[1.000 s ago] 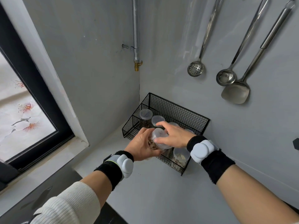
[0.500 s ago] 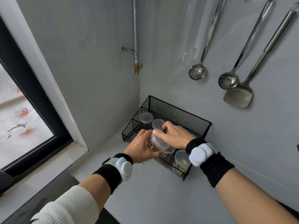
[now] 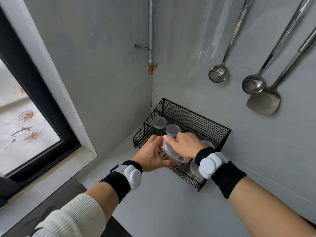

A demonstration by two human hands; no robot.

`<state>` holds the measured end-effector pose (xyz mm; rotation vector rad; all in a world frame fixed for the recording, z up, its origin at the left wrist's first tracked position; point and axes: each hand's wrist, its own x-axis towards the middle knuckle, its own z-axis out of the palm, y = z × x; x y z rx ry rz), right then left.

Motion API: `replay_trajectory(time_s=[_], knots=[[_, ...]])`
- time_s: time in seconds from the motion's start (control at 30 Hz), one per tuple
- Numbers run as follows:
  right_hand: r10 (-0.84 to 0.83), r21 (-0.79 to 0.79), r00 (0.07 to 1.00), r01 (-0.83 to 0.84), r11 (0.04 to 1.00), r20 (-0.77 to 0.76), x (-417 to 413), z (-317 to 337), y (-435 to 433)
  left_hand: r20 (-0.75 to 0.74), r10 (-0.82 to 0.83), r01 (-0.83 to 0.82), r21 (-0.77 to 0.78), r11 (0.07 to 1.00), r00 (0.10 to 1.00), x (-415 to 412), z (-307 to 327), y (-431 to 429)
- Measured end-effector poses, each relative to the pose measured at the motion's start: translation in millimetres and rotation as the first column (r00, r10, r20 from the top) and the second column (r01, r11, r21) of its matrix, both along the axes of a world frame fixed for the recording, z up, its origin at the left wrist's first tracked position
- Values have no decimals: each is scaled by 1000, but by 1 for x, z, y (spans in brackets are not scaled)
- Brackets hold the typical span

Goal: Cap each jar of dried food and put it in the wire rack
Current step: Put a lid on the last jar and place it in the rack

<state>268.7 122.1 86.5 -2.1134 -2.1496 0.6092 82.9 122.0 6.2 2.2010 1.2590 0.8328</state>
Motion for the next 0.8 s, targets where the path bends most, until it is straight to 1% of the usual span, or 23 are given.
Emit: replay_trajectory(time_s=[0.07,0.1,0.17,0.2,0.23,0.3,0.43,0.53,0.6,0.7,0.8], knots=[[-13,-11,999,12,1000,-43,3,2,3,-2,-15,15,0,1000,1000,-1,0,-1],[17,-17,997,-18,1000,-71,5,4,5,5,-12,12,-5,1000,1000,-3,-1,0],[157,-54,980,-165,985,-121,4,9,9,13,23,-22,-25,999,1000,-7,-1,4],[214,-61,970,-222,973,-112,3,10,10,10,30,-29,-34,999,1000,-9,-1,6],[235,-60,968,-241,969,-87,0,9,12,6,28,-28,-41,999,1000,-11,-1,8],[216,-31,975,-217,976,-49,-7,7,13,5,21,-20,-52,998,1000,-13,-3,9],[145,-17,988,-146,989,-45,-25,-6,16,20,68,-66,-83,994,998,-18,-13,6],[130,18,991,-129,991,-46,-37,-17,16,51,91,-86,-99,991,995,-25,-22,5],[148,-17,986,-149,989,-76,-42,-22,19,57,109,-101,-125,987,992,-33,-28,5],[180,-115,975,-195,974,-132,-46,-30,26,90,161,-149,-133,980,983,-41,-35,6],[203,-119,971,-217,969,-123,-61,-42,42,109,201,-184,-148,972,974,-51,-43,15]])
